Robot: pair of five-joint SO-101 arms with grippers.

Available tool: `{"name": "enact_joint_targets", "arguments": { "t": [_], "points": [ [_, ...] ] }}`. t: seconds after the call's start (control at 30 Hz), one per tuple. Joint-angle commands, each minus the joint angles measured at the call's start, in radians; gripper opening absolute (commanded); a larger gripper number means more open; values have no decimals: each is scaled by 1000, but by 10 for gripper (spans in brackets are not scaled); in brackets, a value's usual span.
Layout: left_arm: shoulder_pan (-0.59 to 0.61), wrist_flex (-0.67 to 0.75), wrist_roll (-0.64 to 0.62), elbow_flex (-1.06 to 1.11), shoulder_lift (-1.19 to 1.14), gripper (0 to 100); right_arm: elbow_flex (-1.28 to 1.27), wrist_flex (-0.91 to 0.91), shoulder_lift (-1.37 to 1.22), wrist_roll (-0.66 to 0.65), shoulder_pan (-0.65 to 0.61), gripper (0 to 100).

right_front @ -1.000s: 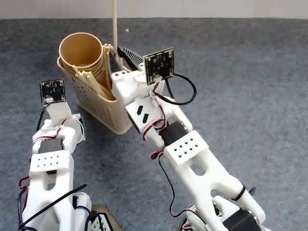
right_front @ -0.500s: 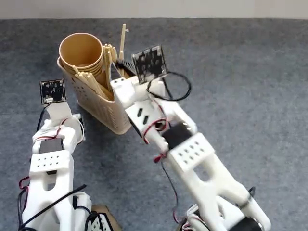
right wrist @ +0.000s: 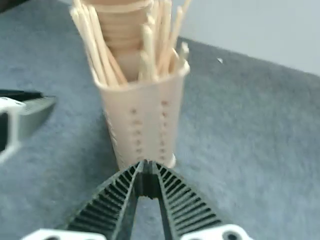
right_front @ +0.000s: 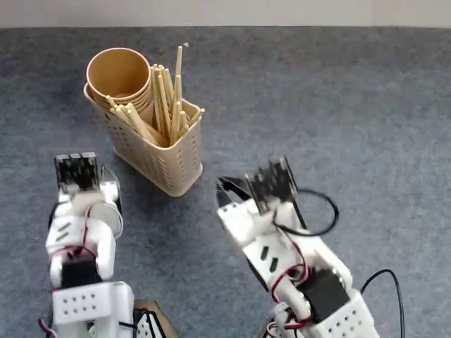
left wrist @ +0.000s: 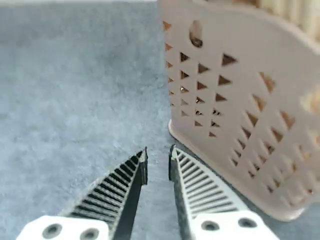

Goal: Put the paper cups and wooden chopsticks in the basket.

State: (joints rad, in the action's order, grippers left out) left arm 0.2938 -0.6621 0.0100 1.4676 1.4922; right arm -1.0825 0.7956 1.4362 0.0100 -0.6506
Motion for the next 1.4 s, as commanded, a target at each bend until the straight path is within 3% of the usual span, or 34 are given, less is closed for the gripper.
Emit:
{"name": "enact_joint_targets", "arguments": {
  "t": [0.0, 0.1, 0.3, 0.47, 0.63, 0.8, 0.87, 1.03, 1.37],
  "points": [
    [-7, -8, 80, 197, 278, 98, -260, 2, 303, -11, 124, 5],
    [-7, -71, 77, 220, 351, 98, -403, 4, 421, -11, 232, 5],
    [-90, -150, 78, 229, 288, 98, -579, 5, 380, -11, 418, 5],
    [-87, -287, 80, 229, 283, 98, -685, 5, 400, -11, 647, 5],
    [-87, -431, 81, 229, 283, 97, -722, 24, 397, -11, 911, 5],
    [-87, -589, 81, 229, 283, 97, -722, 84, 390, -11, 1081, 5],
    [-87, -655, 81, 229, 285, 97, -722, 160, 390, -11, 1122, 5],
    [-87, -657, 81, 229, 285, 97, -722, 466, 400, -8, 1152, 5],
    [-87, -657, 81, 229, 285, 97, -722, 427, 394, -9, 1150, 5]
  ]
}}
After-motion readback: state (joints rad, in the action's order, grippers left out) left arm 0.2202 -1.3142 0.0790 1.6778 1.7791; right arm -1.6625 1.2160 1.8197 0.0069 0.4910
